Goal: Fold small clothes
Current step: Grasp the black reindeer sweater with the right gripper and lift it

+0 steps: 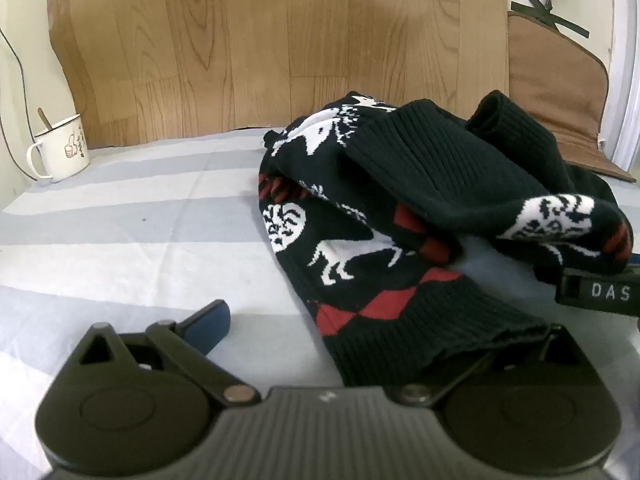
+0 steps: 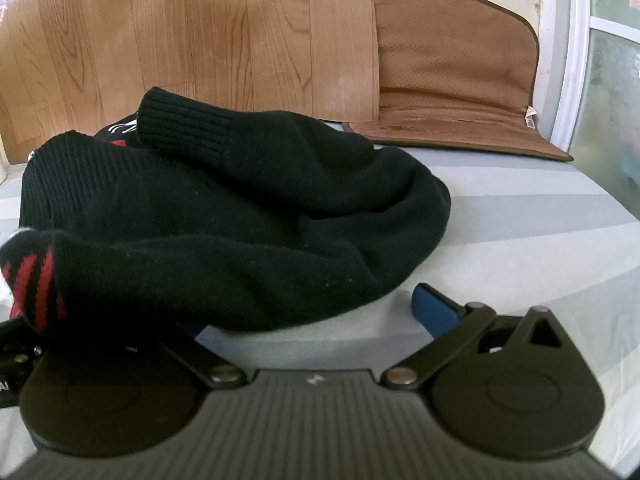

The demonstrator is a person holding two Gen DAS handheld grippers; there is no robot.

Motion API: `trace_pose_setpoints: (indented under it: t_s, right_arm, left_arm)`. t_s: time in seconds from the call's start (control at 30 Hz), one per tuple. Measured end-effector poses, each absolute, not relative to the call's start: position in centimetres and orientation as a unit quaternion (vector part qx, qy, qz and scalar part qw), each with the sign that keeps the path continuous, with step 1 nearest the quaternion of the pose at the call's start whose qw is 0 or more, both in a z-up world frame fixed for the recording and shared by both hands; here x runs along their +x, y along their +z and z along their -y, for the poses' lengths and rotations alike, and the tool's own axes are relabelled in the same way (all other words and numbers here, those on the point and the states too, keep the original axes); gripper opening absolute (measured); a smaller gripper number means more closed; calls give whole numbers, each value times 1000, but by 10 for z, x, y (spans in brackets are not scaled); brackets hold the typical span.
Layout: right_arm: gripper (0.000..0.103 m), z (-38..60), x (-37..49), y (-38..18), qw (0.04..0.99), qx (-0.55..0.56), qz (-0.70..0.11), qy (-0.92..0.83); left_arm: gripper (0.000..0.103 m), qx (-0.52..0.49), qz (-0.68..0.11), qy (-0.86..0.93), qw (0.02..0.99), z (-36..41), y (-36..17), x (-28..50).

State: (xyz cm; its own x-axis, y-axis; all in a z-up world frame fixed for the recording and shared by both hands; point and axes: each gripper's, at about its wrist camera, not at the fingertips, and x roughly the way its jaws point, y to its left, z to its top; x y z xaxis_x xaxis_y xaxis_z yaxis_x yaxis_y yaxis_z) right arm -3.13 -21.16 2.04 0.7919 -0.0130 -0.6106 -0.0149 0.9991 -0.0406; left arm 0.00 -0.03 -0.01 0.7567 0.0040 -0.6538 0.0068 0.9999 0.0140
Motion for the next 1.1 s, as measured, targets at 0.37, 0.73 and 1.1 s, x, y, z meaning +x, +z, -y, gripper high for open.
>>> trace_pose_setpoints:
  t_s: [0.37, 0.73, 1.1]
  right_arm:
    - [103, 208, -31, 13, 946, -20, -323, 1]
    - [103, 221, -52, 1, 941, -38, -321, 102]
    - [63, 243, -102, 34, 905, -95, -284, 301]
  left_arm:
    - [103, 7, -349, -7, 937, -3, 4, -6]
    - [103, -77, -290, -27, 954, -31, 13, -30]
    - [103, -163, -318, -78, 931, -62, 18, -15]
